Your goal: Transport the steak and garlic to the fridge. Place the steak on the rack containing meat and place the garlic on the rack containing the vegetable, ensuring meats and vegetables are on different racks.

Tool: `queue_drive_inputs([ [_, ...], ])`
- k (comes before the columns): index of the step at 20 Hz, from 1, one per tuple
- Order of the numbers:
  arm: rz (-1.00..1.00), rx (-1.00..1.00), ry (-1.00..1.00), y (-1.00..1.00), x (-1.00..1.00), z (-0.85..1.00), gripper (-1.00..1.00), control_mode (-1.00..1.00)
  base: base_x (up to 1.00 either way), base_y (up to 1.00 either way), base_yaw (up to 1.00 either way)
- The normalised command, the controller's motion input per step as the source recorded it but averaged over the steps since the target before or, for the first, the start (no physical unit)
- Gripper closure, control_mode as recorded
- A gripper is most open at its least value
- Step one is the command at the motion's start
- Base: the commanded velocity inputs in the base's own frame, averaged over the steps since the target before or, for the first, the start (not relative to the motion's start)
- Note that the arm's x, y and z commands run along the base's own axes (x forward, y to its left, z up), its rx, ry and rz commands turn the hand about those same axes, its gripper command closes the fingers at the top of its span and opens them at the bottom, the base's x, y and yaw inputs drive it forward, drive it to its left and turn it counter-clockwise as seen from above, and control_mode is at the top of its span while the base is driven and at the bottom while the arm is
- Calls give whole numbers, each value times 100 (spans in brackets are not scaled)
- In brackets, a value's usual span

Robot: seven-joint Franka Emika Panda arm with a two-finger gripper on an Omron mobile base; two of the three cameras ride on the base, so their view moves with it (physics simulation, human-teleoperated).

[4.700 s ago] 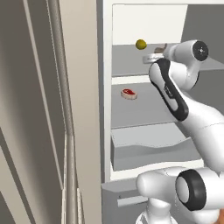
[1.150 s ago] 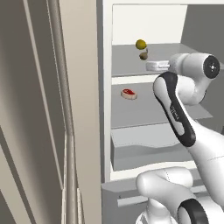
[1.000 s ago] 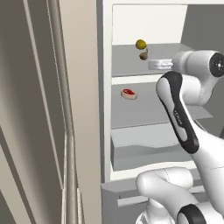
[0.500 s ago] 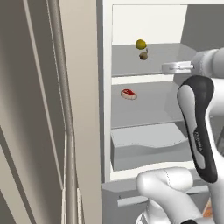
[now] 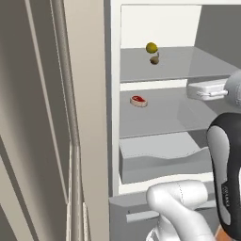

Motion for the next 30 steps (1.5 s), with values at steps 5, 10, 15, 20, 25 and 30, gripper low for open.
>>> queue_drive_inputs([
  [5,-7,-2,-5,7,-61,10,-100,-100,0,0,0],
  [10,0,0,-11,9,-77,14,-100,-100,0,0,0],
  [15,0,0,-1,5,-26,12,-100,100,-35,0,0],
  [20,0,0,0,0,0,0,-100,100,-100,9,0],
  [25,0,0,0,0,0,0,-100,100,-100,11,0],
  [30,0,0,0,0,0,0,-100,100,-100,16,0],
])
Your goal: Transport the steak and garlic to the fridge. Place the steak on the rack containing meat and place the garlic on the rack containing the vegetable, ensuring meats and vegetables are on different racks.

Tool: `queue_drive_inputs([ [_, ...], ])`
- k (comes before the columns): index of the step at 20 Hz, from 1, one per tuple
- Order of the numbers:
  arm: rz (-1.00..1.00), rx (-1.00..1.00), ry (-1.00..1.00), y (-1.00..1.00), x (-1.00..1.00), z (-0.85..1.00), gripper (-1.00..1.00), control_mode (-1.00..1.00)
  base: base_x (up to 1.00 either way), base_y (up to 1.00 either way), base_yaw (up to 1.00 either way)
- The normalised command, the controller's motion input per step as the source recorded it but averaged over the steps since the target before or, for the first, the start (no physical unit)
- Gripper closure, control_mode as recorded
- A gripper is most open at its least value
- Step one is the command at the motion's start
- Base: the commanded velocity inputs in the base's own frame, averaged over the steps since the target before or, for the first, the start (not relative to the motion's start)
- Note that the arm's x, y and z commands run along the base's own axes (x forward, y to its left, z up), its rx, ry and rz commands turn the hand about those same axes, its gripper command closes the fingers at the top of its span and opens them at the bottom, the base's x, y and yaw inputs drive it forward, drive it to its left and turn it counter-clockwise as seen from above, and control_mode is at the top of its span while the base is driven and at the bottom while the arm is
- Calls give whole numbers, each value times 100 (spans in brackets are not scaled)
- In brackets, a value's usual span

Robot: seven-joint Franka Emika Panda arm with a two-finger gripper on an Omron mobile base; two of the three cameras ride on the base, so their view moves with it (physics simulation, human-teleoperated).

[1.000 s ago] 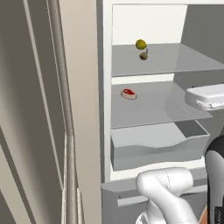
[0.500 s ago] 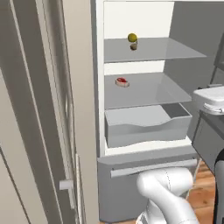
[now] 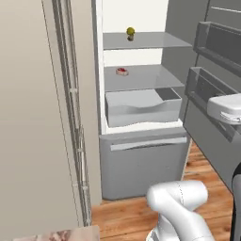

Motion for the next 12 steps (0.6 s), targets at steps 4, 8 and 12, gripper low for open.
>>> queue_drive_inputs([
  [4,0,0,0,0,0,0,-100,100,-100,5,0],
  [8,0,0,0,0,0,0,-100,100,-100,11,-3],
  [12,0,0,0,0,0,0,-100,100,-55,-4,-70],
])
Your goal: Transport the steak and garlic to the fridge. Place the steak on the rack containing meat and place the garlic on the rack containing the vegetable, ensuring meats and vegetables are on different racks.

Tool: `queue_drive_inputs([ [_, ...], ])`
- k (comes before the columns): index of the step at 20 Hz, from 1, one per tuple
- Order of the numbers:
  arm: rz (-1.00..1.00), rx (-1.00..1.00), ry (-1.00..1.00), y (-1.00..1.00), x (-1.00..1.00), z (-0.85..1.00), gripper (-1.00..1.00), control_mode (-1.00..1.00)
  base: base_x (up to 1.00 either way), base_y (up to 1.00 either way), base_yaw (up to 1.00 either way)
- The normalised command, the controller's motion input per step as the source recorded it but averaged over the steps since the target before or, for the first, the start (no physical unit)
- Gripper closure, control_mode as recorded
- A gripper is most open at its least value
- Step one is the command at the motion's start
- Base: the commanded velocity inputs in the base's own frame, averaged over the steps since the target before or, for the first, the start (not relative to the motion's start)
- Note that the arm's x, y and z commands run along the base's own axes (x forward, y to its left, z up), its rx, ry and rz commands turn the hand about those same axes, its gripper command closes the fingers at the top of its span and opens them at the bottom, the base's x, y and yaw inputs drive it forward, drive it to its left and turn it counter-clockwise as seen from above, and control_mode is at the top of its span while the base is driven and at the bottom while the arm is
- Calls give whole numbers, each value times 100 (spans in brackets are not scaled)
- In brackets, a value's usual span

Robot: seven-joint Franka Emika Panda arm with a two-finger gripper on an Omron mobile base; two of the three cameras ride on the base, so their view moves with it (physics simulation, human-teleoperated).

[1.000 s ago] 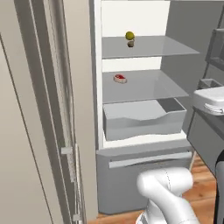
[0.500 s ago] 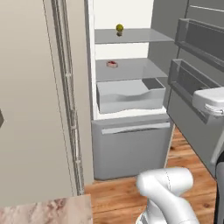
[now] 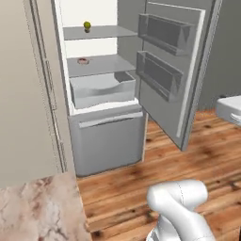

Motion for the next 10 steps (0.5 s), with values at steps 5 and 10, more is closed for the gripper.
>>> queue_drive_inputs([
  [5,0,0,0,0,0,0,-100,100,0,0,-100],
  [10,0,0,0,0,0,0,-100,100,0,0,-100],
])
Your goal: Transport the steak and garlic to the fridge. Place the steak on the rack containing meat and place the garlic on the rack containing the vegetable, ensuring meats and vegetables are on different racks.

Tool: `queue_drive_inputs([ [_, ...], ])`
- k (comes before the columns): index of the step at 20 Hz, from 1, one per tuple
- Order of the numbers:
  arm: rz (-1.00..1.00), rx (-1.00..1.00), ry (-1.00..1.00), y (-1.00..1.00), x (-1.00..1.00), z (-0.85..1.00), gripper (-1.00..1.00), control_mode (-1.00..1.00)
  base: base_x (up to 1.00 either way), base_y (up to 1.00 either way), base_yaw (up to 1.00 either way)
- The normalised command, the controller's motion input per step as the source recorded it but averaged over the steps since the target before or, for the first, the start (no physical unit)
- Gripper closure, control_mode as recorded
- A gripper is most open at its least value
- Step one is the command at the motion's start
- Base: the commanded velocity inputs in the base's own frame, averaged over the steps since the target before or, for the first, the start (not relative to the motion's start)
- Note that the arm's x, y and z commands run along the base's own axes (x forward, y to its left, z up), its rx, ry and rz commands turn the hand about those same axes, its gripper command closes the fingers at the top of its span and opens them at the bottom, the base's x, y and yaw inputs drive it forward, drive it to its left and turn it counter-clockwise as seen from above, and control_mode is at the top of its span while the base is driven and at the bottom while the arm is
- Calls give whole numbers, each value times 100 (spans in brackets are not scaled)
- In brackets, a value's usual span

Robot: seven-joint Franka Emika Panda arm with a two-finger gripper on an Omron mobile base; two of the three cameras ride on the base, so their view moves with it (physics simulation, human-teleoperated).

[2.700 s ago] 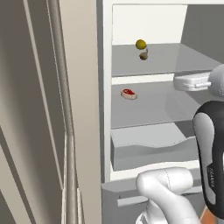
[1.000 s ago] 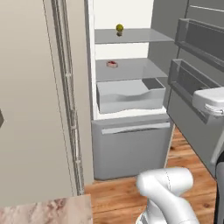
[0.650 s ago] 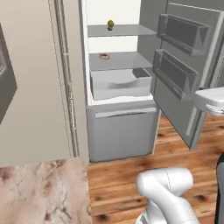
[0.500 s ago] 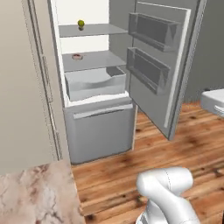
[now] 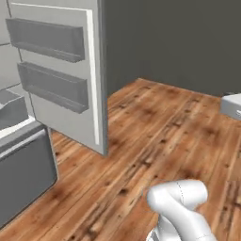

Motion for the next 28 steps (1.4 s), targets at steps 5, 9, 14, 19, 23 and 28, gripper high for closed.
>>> queue_drive_inputs([
  [5,0,0,0,0,0,0,-100,100,0,0,-100],
  [9,0,0,0,0,0,0,-100,100,0,0,-100],
  [14,0,0,0,0,0,0,-100,100,0,0,-100],
  [19,0,0,0,0,0,0,-100,100,0,0,-100],
  [23,0,0,0,0,0,0,-100,100,11,8,-97],
  [28,0,0,0,0,0,0,-100,100,95,74,-68],
])
